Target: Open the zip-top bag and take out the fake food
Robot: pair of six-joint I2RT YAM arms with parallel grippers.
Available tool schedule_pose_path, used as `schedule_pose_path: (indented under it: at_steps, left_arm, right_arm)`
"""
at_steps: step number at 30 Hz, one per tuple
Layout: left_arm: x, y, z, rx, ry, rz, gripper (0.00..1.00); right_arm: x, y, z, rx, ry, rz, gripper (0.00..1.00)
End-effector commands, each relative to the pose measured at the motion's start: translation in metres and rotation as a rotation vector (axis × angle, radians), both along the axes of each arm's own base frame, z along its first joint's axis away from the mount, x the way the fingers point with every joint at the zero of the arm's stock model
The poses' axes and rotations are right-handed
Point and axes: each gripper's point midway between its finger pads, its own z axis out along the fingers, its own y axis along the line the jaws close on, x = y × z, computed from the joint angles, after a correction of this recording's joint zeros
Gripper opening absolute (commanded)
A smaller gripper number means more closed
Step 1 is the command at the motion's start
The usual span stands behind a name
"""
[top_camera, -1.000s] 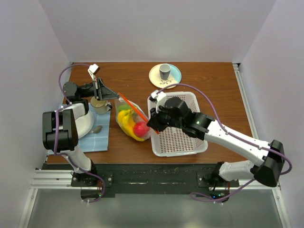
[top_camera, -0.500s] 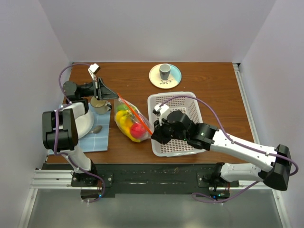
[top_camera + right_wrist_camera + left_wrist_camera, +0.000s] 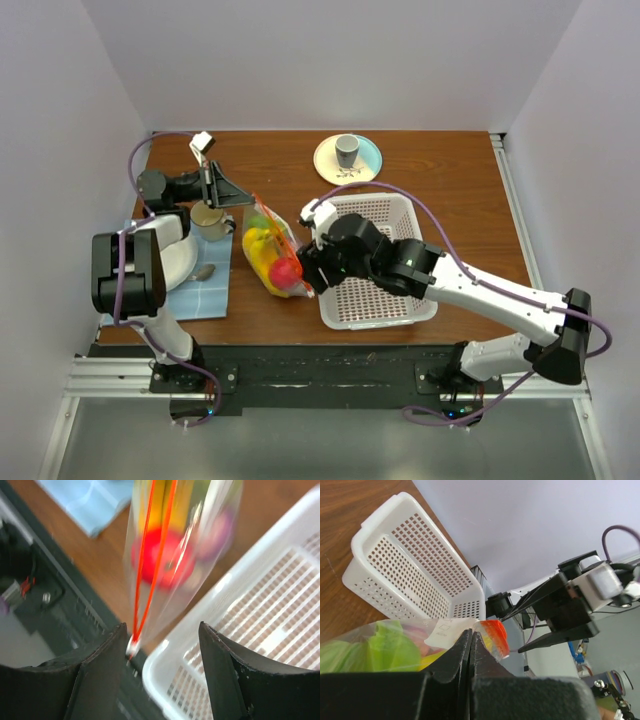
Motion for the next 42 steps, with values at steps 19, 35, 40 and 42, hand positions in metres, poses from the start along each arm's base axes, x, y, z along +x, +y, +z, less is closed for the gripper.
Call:
schedule_pose_path:
  at_steps: [19, 35, 40, 42]
  left_arm:
    - [-0.049, -0.009, 0.002, 0.199, -0.603, -0.170, 0.00]
    - [-0.059, -0.010, 0.015, 0.209, -0.635, -0.169, 0.04]
    - [-0.047, 0.005, 0.024, 0.220, -0.576, -0.113, 1.00]
    - [-0.045, 0.020, 0.033, 0.241, -0.579, -0.057, 1.00]
  right_arm:
    - [0.047, 0.037, 0.033, 0.087, -0.147, -0.020, 0.54]
    - [0.055, 0.046, -0.010, -0.006, -0.100, -0.032, 0.23]
    - [0.062, 0.043, 0.003, 0.001, -0.134, -0.063, 0.02]
    - [0.066, 0.041, 0.011, 0.004, -0.152, -0.085, 0.00]
